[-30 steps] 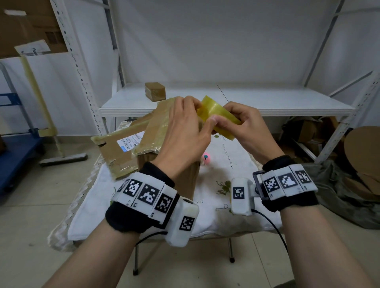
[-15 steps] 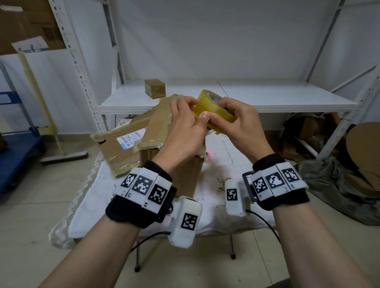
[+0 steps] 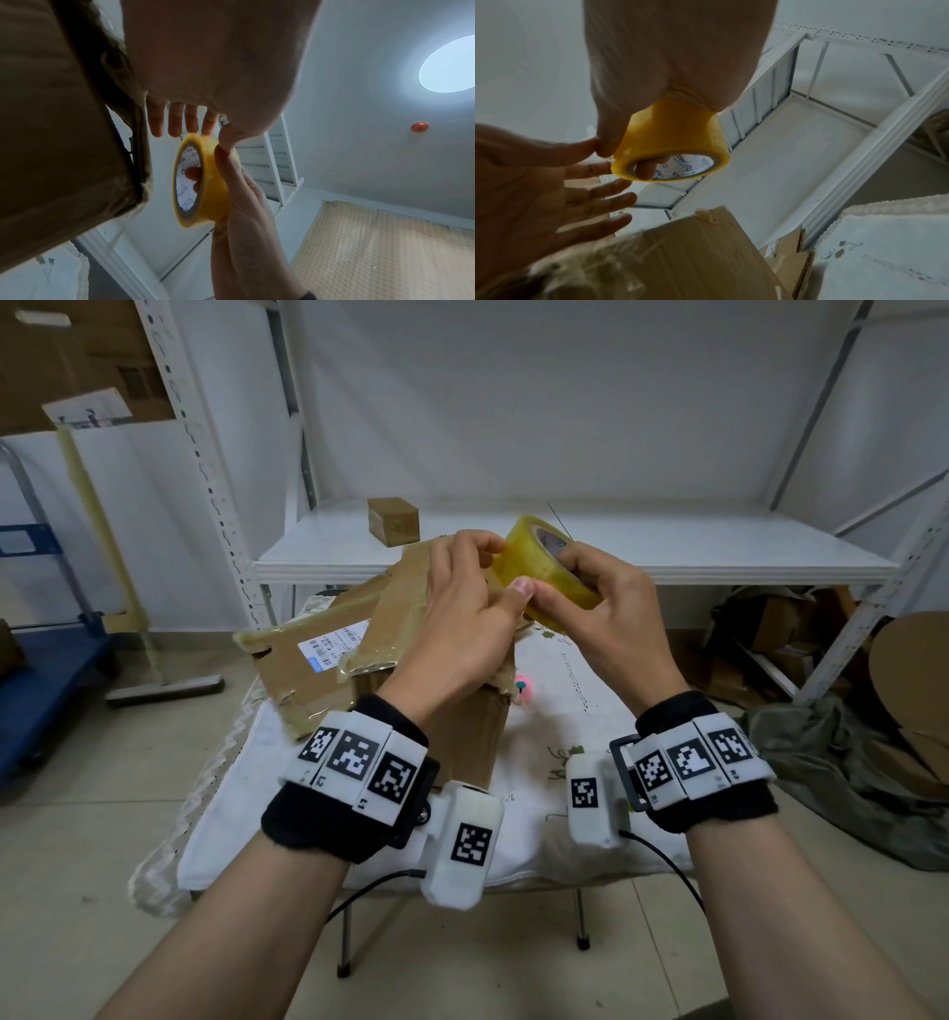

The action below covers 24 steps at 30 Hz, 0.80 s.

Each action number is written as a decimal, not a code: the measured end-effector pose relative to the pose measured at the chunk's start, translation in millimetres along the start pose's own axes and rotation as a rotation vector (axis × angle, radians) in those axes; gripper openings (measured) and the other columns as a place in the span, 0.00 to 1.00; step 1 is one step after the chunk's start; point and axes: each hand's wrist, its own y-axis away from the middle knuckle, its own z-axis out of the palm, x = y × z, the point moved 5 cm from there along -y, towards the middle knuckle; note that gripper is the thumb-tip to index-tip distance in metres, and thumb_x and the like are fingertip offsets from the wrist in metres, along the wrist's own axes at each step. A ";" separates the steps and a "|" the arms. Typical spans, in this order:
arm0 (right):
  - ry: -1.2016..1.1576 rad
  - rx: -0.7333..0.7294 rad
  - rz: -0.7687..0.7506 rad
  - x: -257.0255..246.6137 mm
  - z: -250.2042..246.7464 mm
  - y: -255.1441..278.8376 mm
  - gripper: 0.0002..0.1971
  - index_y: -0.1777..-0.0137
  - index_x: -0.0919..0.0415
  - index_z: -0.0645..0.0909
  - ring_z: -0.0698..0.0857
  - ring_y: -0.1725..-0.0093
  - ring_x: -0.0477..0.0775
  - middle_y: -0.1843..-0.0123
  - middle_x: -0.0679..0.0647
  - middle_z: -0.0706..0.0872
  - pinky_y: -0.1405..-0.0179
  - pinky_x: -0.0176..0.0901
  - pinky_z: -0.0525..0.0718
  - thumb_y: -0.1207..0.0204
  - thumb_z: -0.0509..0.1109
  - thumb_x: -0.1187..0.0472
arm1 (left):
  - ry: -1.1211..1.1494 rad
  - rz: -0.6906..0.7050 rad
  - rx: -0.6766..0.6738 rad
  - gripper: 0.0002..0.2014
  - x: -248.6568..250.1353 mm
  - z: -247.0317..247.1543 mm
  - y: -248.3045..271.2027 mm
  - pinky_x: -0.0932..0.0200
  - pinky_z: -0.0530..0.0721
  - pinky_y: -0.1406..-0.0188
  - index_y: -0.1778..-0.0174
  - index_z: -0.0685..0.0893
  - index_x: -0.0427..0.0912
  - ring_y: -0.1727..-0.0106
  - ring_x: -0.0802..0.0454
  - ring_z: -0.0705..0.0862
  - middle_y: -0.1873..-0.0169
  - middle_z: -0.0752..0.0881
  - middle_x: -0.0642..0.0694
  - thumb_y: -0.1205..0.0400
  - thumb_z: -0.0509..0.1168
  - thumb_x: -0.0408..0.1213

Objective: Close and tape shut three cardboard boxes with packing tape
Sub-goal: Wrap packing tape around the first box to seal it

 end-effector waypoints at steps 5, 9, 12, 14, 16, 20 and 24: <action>0.023 -0.001 0.000 2.6 1.6 -0.7 0.21 0.57 0.67 0.81 0.78 0.63 0.66 0.64 0.65 0.81 0.66 0.61 0.78 0.23 0.77 0.46 | 0.000 0.008 -0.003 0.17 -2.0 2.6 0.4 0.62 0.71 0.33 0.28 0.70 0.42 0.34 0.54 0.71 0.38 0.66 0.50 0.13 0.62 0.38; 0.083 -0.009 -0.021 2.2 3.7 -0.8 0.20 0.60 0.63 0.80 0.77 0.66 0.60 0.67 0.56 0.79 0.68 0.56 0.77 0.24 0.76 0.44 | 0.000 -0.005 0.007 0.15 -5.1 2.2 -2.1 0.62 0.70 0.34 0.33 0.70 0.41 0.37 0.53 0.71 0.40 0.67 0.49 0.14 0.63 0.35; 0.117 -0.014 -0.022 2.2 3.9 -0.3 0.19 0.59 0.61 0.81 0.78 0.65 0.58 0.66 0.53 0.80 0.67 0.55 0.78 0.24 0.75 0.43 | -0.005 -0.044 -0.002 0.17 -6.8 0.7 -3.6 0.70 0.68 0.41 0.30 0.71 0.40 0.39 0.56 0.71 0.39 0.68 0.49 0.14 0.64 0.36; 0.134 -0.009 -0.027 2.1 1.3 -0.6 0.21 0.57 0.62 0.83 0.79 0.64 0.59 0.65 0.56 0.82 0.66 0.56 0.79 0.24 0.75 0.42 | -0.041 -0.073 -0.022 0.19 -7.1 -2.3 -4.9 0.78 0.70 0.50 0.28 0.72 0.43 0.45 0.59 0.75 0.40 0.71 0.50 0.14 0.64 0.41; 0.122 -0.005 -0.020 2.1 -2.3 -1.1 0.22 0.58 0.64 0.82 0.78 0.64 0.60 0.65 0.59 0.81 0.66 0.56 0.77 0.23 0.76 0.42 | -0.036 -0.094 -0.032 0.21 -8.5 -6.2 -6.4 0.80 0.75 0.52 0.27 0.74 0.44 0.48 0.61 0.79 0.42 0.77 0.50 0.14 0.65 0.47; 0.043 -0.010 0.007 1.4 -7.2 -1.4 0.22 0.56 0.69 0.83 0.79 0.61 0.66 0.62 0.67 0.82 0.63 0.58 0.78 0.24 0.79 0.47 | 0.025 -0.091 0.071 0.10 -10.3 -17.2 -7.9 0.46 0.87 0.42 0.43 0.90 0.47 0.50 0.54 0.89 0.56 0.90 0.53 0.16 0.68 0.44; 0.032 -0.033 0.004 -2.3 -5.6 -0.8 0.19 0.55 0.67 0.85 0.80 0.60 0.64 0.61 0.65 0.83 0.63 0.57 0.79 0.24 0.79 0.48 | 0.042 -0.102 0.219 0.10 -9.8 -27.8 -5.2 0.54 0.89 0.47 0.46 0.92 0.48 0.57 0.59 0.91 0.61 0.91 0.55 0.23 0.76 0.40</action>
